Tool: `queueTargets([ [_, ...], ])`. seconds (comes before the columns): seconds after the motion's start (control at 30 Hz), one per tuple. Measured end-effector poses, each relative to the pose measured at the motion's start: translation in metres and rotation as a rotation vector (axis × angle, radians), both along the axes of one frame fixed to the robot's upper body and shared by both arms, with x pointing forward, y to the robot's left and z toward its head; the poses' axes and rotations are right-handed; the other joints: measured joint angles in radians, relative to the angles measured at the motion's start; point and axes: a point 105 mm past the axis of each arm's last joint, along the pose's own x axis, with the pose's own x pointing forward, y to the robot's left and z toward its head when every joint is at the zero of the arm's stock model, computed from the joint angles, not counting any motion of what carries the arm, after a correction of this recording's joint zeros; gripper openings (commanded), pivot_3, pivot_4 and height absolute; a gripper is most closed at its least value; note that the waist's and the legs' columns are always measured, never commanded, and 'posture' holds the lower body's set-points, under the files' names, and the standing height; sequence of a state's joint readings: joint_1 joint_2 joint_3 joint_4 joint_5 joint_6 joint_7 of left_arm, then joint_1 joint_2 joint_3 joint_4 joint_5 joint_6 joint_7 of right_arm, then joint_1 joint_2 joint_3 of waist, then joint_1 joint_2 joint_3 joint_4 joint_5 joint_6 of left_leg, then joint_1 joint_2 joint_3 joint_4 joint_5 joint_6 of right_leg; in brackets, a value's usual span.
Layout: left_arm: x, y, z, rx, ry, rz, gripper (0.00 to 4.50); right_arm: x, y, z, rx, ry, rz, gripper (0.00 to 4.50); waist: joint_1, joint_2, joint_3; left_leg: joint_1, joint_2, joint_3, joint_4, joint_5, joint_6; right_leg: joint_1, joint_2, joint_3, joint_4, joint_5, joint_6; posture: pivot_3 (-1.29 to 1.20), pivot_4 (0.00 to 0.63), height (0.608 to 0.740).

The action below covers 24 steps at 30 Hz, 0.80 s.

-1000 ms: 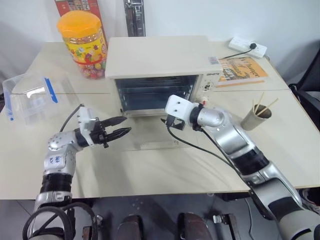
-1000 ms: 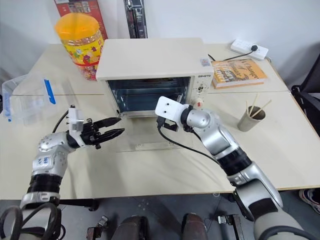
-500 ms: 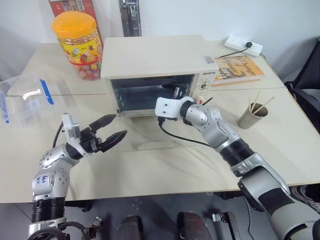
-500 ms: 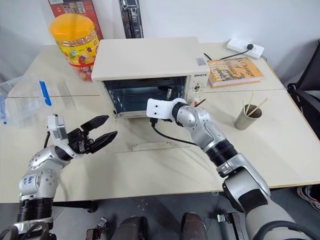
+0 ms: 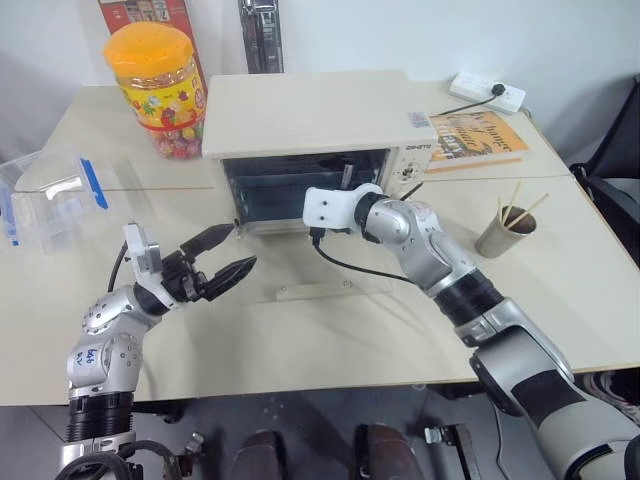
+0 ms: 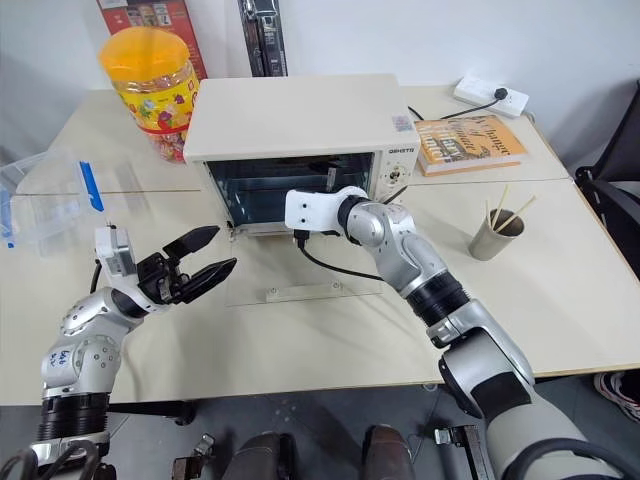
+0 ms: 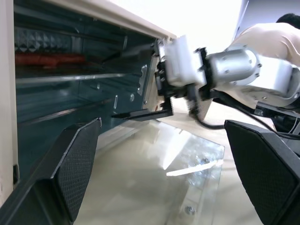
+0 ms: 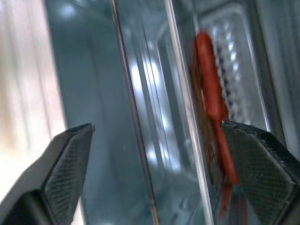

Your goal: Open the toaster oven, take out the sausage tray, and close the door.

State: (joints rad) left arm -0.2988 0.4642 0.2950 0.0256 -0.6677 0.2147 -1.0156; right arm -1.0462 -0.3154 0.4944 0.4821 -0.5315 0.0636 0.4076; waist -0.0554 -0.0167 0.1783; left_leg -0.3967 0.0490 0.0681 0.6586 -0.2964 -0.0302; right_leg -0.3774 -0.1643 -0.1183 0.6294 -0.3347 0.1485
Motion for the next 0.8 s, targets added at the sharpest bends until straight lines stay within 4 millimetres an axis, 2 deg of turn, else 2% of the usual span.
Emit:
queueTargets([
  [0.07,0.003,0.0,0.003,-0.008,-0.02,0.008,4.5,0.009,-0.001,0.0,0.007,-0.002,-0.039,3.88,-0.002,0.0,0.0,0.0,0.0,0.0,0.0,0.0,0.0,0.0,0.0,0.0,0.0,0.0,0.0,0.0,0.15,0.74],
  [0.2,0.006,0.0,0.002,-0.017,-0.017,0.022,4.5,0.016,-0.006,-0.002,-0.001,-0.014,-0.068,2.56,-0.004,0.0,0.0,0.0,0.0,0.0,-0.001,0.0,0.0,0.0,0.0,0.0,-0.001,0.0,0.0,0.0,0.15,0.74],
  [0.43,0.017,0.001,0.01,-0.022,-0.037,0.059,4.5,0.014,-0.003,0.01,0.022,-0.052,-0.056,0.18,-0.004,0.0,0.0,0.0,0.0,0.0,-0.001,0.0,0.0,0.0,0.0,0.0,0.0,0.0,0.0,0.0,0.15,0.74],
  [0.47,0.019,-0.001,0.012,-0.024,-0.038,0.062,4.5,0.013,-0.004,0.009,0.001,-0.056,-0.053,0.01,-0.004,0.0,0.0,0.0,0.0,0.0,-0.001,0.0,0.0,0.0,0.0,0.0,0.0,0.0,0.0,0.0,0.15,0.74],
  [0.8,0.046,-0.006,0.026,-0.034,-0.039,0.105,4.5,0.002,-0.005,0.007,-0.005,-0.072,-0.041,0.01,-0.003,0.0,0.0,0.0,0.0,-0.001,-0.004,0.0,0.0,0.0,0.0,-0.002,-0.001,0.0,0.0,0.0,0.15,0.74],
])
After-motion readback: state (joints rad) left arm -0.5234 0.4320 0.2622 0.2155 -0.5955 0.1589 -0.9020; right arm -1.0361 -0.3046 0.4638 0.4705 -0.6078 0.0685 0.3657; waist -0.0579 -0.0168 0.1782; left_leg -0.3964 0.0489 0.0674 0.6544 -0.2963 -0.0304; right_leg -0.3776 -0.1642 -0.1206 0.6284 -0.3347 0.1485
